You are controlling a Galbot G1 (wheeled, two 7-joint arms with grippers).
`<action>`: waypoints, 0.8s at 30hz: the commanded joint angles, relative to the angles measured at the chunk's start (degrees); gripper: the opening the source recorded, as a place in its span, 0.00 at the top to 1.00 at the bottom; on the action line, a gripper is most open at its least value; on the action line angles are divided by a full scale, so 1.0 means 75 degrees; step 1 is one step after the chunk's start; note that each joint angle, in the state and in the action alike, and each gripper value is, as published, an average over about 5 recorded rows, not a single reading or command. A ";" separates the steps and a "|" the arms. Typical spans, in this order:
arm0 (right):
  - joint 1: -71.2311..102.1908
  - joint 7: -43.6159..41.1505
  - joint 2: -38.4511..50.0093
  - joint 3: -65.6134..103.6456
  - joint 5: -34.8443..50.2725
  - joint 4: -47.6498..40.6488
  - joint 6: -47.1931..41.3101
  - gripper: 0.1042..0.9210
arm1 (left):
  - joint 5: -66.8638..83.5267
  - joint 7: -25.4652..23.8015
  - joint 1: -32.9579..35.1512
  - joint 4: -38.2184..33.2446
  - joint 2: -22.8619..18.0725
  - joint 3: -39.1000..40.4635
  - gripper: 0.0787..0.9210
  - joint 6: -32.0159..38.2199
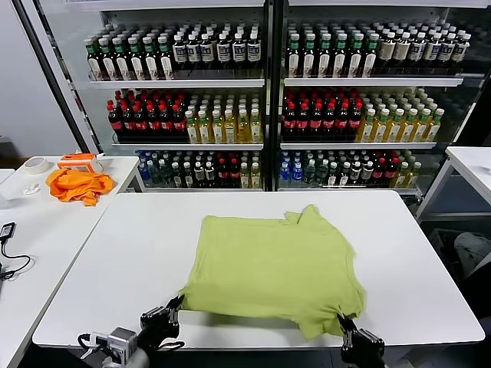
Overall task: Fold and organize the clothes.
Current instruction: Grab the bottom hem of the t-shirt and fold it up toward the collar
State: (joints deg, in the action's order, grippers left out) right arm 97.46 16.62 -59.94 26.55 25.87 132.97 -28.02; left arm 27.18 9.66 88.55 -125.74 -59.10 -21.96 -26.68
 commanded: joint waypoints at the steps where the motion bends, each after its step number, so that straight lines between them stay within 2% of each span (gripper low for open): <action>1: -0.1569 0.0134 0.0052 -0.0176 0.0462 -0.0654 -0.0677 0.98 | 0.0245 -0.0296 -0.1136 0.0890 0.0051 0.0304 1.00 0.0446; 11: -0.2162 0.0059 -0.0126 -0.0375 0.0527 -0.1542 -0.0673 0.98 | 0.0231 -0.0302 -0.2600 0.2239 -0.0436 0.0996 1.00 0.0520; 24: -0.2531 -0.0124 -0.0331 -0.0642 0.0451 -0.2076 -0.0654 0.98 | 0.0127 -0.0501 -0.3219 0.3143 -0.0624 0.1167 1.00 0.0688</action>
State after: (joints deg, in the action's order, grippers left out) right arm 81.07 15.86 -62.20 22.42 28.79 120.32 -32.38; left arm 27.94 6.16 67.80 -106.35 -63.37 -13.87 -22.07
